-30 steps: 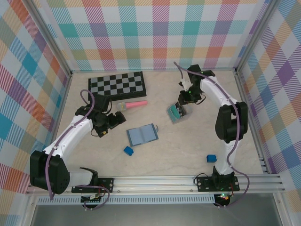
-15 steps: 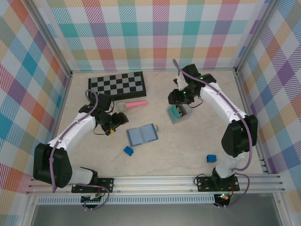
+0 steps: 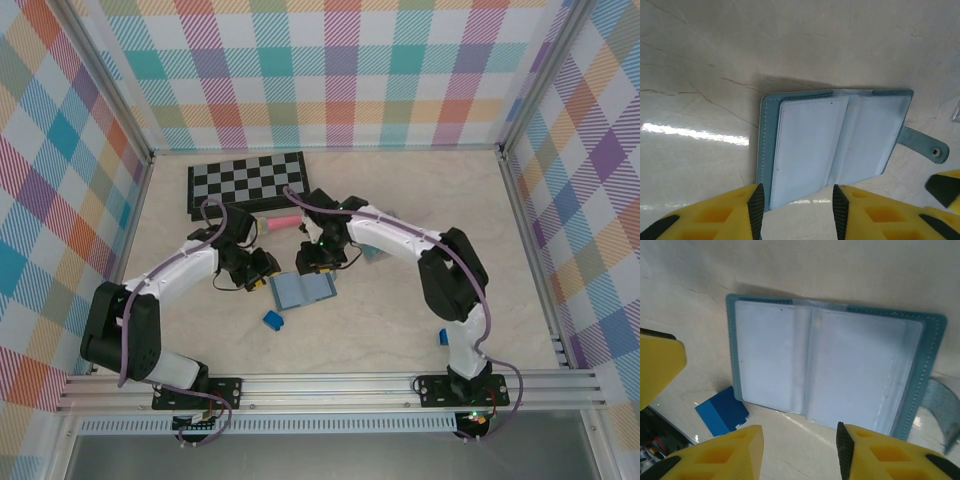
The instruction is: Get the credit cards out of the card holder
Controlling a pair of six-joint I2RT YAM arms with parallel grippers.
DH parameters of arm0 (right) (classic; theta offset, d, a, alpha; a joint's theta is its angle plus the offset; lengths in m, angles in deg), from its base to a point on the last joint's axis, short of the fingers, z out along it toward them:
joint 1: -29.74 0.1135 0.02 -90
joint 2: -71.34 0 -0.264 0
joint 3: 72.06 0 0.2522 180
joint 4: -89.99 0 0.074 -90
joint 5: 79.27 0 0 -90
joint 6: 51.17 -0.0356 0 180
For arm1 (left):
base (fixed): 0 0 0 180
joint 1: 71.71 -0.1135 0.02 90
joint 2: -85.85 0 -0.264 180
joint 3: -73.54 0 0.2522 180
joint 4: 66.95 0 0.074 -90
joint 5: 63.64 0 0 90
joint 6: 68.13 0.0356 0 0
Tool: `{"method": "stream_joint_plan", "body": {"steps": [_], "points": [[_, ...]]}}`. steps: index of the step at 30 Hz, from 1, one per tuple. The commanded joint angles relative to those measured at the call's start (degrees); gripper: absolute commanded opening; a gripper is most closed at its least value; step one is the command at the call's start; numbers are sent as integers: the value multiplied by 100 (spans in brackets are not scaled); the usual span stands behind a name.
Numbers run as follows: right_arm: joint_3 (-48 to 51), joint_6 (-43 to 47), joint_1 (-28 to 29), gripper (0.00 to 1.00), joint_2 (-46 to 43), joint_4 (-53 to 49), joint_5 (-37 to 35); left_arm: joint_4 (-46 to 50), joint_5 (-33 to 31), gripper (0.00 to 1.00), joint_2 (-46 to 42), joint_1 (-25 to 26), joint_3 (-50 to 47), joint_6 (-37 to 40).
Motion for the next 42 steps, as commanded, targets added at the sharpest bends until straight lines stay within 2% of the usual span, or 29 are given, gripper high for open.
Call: {"method": "stream_joint_plan", "body": {"steps": [1, 5, 20, 34, 42], "points": [[-133, -272, -6, 43, 200, -44, -92, -204, 95, 39, 199, 125, -109, -128], [-276, -243, -6, 42, 534, -231, -86, -315, 96, 34, 428, 203, -74, -129], [-475, -213, -2, 41, 1131, -487, -179, -478, 128, 33, 909, 266, 25, -99], [-495, -201, -2, 41, 1287, -521, -160, -690, 264, 32, 1156, 283, 11, -140], [-459, -204, -4, 40, 1330, -520, -132, -855, 425, 22, 1296, 308, 33, -168]]}}
